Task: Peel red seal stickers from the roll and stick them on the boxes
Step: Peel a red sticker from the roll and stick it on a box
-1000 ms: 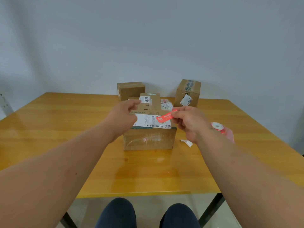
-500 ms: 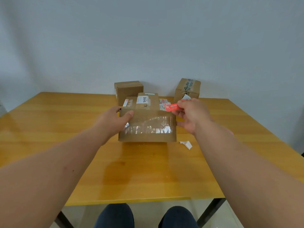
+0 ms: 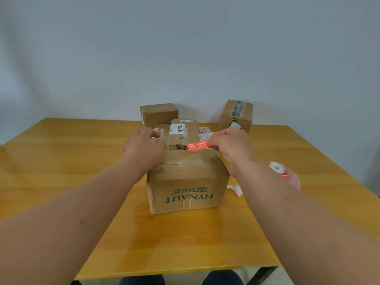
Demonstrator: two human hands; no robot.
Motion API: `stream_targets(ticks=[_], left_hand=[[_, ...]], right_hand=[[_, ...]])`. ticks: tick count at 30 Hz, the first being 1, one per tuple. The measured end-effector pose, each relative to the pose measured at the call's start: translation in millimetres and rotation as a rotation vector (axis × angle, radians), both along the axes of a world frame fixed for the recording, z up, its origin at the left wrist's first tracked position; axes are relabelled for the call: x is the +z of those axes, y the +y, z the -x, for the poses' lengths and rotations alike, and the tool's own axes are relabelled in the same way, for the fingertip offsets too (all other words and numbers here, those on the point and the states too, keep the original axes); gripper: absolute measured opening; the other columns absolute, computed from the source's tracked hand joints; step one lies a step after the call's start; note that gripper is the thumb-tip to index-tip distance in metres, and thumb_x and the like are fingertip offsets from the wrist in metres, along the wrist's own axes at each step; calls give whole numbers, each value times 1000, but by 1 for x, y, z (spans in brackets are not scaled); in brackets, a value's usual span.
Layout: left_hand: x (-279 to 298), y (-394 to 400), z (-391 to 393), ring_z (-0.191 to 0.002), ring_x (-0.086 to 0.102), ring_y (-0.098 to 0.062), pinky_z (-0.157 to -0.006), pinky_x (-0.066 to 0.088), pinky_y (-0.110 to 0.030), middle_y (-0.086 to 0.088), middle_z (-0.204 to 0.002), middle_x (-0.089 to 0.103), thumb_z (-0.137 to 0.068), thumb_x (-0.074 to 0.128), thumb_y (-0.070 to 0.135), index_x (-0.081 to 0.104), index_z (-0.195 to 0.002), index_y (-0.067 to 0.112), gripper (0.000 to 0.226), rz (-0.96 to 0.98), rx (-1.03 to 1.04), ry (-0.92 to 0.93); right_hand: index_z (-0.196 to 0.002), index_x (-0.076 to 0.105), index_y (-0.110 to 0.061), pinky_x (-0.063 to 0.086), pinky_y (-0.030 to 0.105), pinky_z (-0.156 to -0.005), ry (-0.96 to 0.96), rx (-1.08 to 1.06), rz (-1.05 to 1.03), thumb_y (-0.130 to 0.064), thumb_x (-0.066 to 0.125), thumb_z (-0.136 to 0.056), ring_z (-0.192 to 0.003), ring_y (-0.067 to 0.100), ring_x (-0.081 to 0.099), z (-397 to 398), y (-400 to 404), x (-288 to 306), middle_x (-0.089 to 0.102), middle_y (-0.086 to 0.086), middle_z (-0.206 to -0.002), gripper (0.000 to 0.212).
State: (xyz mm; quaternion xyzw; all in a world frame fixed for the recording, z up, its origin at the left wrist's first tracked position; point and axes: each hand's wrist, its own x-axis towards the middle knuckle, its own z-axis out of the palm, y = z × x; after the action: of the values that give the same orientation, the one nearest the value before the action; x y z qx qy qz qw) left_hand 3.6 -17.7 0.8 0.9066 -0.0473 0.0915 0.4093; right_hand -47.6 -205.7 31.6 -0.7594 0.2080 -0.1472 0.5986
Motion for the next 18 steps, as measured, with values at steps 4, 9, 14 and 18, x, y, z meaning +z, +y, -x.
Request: stream_targets(ticks=[4, 9, 14, 18], left_hand=[[18, -7, 13, -120, 51, -21, -100, 39, -43, 1, -133, 57, -91, 41, 67, 71, -79, 23, 54, 138, -191, 152], [19, -8, 16, -96, 53, -17, -77, 42, -30, 1, -107, 62, -81, 75, 41, 64, -74, 13, 31, 133, -341, 312], [17, -4, 14, -106, 59, -27, -93, 48, -42, -6, -110, 68, -89, 68, 26, 64, -79, 11, 18, 121, -286, 337], [24, -3, 16, -99, 61, -30, -94, 46, -47, -10, -100, 68, -97, 56, 33, 63, -93, 14, 21, -38, -296, 258]], right_hand=[[-86, 70, -7, 51, 30, -75, 23, 36, 70, -10, 75, -77, -93, 22, 66, 5, 11, 3, 71, 8, -91, 11], [-88, 70, -12, 38, 23, -59, 67, 52, 66, -15, 77, -78, -89, 16, 62, 12, 16, 0, 71, 3, -89, 13], [-83, 69, -15, 44, 26, -65, 88, 85, 100, -16, 75, -81, -90, 18, 64, 16, 17, 0, 72, 3, -88, 6], [-77, 67, -18, 50, 30, -73, 104, 118, 152, -15, 72, -82, -92, 21, 64, 15, 18, 0, 71, 5, -92, 8]])
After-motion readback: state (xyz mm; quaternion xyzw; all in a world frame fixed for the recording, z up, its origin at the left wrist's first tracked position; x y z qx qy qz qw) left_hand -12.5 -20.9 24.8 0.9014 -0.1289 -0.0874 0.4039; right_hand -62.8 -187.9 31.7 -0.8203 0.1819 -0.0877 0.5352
